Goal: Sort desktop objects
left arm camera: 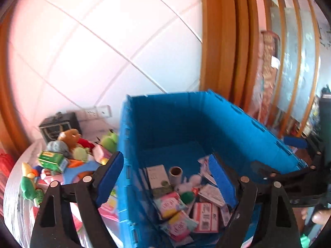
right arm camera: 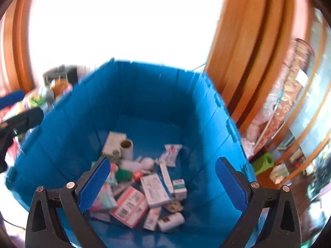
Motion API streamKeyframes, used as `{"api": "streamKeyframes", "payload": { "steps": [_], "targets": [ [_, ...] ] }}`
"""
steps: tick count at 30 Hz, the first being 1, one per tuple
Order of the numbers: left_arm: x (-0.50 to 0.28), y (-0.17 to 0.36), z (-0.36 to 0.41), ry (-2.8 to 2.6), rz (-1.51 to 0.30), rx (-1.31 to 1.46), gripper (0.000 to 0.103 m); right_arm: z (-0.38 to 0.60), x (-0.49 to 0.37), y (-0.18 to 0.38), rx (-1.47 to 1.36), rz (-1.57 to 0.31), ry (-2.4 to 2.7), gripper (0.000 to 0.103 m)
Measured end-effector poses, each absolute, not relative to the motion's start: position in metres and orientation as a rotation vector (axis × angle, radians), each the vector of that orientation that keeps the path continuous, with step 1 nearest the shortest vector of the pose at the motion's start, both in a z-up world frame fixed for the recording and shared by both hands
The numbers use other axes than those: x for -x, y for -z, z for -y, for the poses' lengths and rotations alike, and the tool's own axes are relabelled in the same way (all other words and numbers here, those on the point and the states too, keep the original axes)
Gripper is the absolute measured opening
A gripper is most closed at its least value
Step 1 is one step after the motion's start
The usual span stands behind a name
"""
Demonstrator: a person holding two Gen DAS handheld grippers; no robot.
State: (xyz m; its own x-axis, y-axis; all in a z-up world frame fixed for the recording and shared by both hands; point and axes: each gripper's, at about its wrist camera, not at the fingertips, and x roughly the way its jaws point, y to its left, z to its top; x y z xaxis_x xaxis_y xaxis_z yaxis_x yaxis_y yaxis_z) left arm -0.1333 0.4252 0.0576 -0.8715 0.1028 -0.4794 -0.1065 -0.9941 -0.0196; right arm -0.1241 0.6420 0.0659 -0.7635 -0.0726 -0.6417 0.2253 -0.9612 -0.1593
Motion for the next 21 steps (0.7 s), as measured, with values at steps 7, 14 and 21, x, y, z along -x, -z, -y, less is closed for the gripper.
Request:
{"api": "streamKeyframes", "payload": {
  "steps": [7,14,21],
  "targets": [
    [0.129,-0.051,-0.407,-2.905,0.028,0.823,0.088,-0.640,0.094,-0.075,-0.961,-0.059,2.849,0.103],
    [0.123,-0.046,-0.401,-2.894,0.028,0.843,0.088,-0.641,0.088,-0.065,-1.002,0.001,2.865,0.103],
    [0.122,-0.044,-0.409,-2.872,-0.005,0.833,0.088,-0.643,0.089,-0.063,-1.017,-0.035,2.904,0.103]
  ]
}}
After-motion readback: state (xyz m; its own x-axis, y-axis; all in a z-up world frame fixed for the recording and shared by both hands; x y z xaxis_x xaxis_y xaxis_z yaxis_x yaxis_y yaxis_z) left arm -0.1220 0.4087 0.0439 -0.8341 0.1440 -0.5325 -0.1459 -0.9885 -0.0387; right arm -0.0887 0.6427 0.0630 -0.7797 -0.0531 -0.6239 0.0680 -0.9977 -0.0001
